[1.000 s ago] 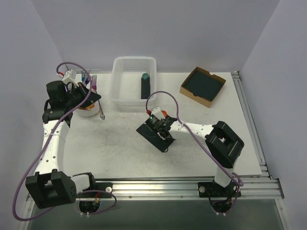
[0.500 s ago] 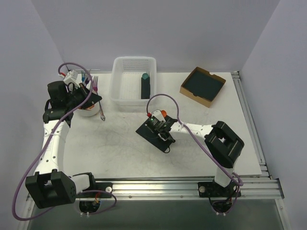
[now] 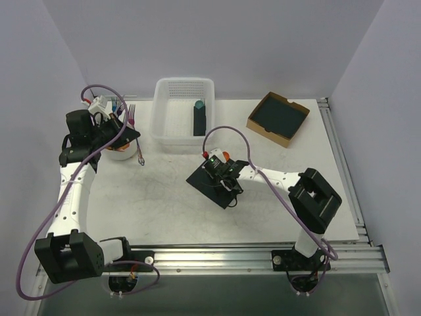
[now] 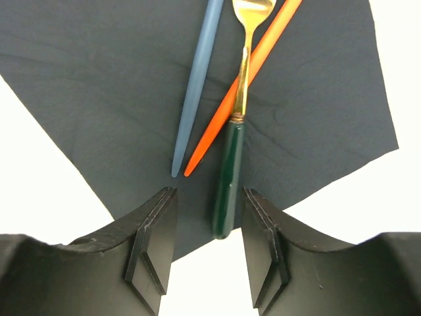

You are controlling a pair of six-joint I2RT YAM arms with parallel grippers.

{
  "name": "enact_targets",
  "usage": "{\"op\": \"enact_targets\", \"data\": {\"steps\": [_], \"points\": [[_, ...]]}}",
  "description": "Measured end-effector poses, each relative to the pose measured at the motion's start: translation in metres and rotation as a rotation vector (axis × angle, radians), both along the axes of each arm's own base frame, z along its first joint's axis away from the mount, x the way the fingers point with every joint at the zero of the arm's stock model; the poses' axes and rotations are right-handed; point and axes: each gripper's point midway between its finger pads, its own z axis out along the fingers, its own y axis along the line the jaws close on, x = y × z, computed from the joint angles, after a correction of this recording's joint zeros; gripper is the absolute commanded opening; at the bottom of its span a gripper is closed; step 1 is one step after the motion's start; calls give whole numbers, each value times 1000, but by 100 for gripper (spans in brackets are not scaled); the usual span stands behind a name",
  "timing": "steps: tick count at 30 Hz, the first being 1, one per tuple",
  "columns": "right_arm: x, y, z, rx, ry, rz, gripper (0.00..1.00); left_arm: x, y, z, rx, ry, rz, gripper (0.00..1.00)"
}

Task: Place the utensils on the paper napkin and roll it up
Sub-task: Place the utensils on the napkin.

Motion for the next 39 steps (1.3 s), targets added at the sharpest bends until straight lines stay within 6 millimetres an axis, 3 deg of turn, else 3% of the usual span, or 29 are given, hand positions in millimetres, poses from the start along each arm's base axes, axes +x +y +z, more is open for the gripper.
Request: {"op": "enact_targets", "data": {"steps": [3, 12, 24, 39], "points": [[7, -3, 5, 37, 7, -14, 37, 1, 0, -2, -1, 7, 0, 2], [23, -20, 1, 97, 61, -50, 36, 2, 1, 1, 3, 18, -2, 2], [19, -7, 0, 161, 95, 6, 33, 23, 14, -1, 21, 59, 28, 2], [19, -7, -6, 160, 103, 6, 28, 26, 15, -1, 21, 67, 29, 2]]}}
